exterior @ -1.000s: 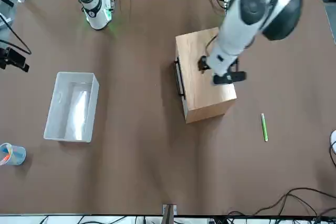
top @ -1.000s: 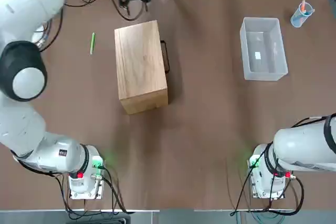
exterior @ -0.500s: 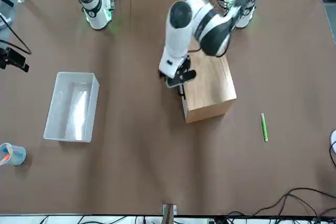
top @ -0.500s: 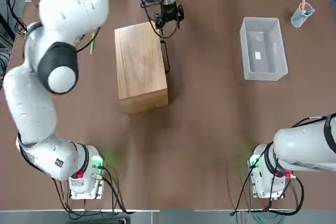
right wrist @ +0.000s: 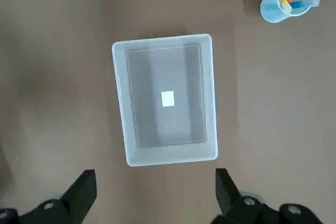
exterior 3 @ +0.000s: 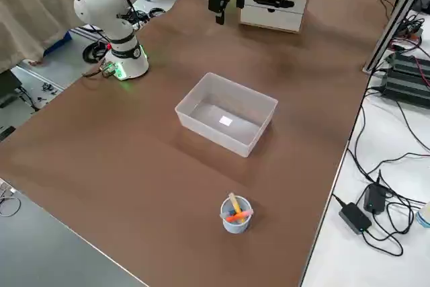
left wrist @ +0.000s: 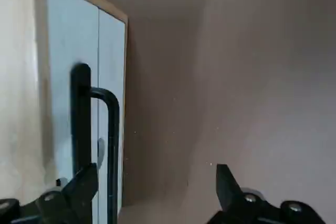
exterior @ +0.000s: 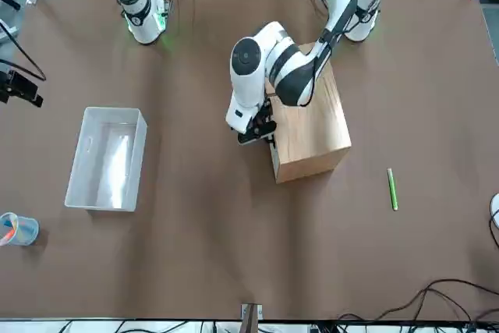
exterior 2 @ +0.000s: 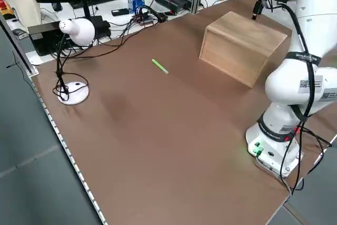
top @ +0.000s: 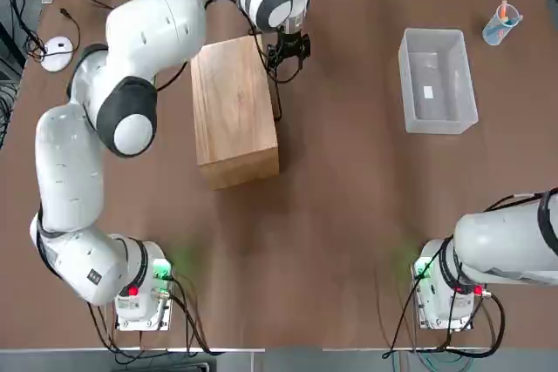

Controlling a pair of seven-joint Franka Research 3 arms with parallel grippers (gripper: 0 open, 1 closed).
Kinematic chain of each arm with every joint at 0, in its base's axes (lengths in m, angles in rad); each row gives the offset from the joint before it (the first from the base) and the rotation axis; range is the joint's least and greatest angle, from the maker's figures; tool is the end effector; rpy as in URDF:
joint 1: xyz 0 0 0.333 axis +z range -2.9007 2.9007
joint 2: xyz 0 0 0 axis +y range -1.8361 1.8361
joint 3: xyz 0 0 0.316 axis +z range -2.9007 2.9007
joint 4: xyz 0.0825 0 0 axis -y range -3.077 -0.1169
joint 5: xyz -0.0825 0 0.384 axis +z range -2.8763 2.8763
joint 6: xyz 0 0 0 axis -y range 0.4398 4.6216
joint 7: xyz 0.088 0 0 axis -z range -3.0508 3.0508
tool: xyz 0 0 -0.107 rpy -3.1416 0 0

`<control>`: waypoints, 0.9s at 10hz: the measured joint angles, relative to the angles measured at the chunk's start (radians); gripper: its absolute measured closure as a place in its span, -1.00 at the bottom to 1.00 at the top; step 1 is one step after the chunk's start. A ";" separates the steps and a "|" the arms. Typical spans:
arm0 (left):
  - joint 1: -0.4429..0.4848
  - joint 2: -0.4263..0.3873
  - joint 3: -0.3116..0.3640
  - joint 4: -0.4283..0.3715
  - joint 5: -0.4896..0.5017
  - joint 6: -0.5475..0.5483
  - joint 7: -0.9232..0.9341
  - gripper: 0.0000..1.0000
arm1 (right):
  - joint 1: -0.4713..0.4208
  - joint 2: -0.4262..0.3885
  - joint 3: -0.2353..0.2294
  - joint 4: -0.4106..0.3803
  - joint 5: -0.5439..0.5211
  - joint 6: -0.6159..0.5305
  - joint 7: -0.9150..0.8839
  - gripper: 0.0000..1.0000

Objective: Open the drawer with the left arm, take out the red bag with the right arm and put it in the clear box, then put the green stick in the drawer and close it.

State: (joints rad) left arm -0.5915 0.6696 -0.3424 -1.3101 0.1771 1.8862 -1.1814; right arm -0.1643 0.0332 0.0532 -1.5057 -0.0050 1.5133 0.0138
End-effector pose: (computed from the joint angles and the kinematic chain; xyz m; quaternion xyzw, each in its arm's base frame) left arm 0.4839 -0.5383 0.3565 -0.9915 -0.1249 0.0335 0.0133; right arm 0.5558 -0.0631 0.6316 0.9980 -0.0625 -0.0128 0.0010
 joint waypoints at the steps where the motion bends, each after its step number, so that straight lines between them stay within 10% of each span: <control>1: -0.018 0.008 0.001 0.000 0.008 -0.001 0.000 -0.99 | -0.003 0.000 -0.003 0.006 0.000 0.002 0.000 -1.00; 9: -0.083 0.064 0.004 0.008 0.114 -0.110 -0.002 -0.99 | -0.017 0.000 -0.012 0.026 -0.001 0.002 0.000 -1.00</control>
State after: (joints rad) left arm -0.6740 0.7335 -0.3385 -1.3017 0.2915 1.7761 -1.1831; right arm -0.1814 0.0333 0.0412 -1.4793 -0.0058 1.5149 0.0138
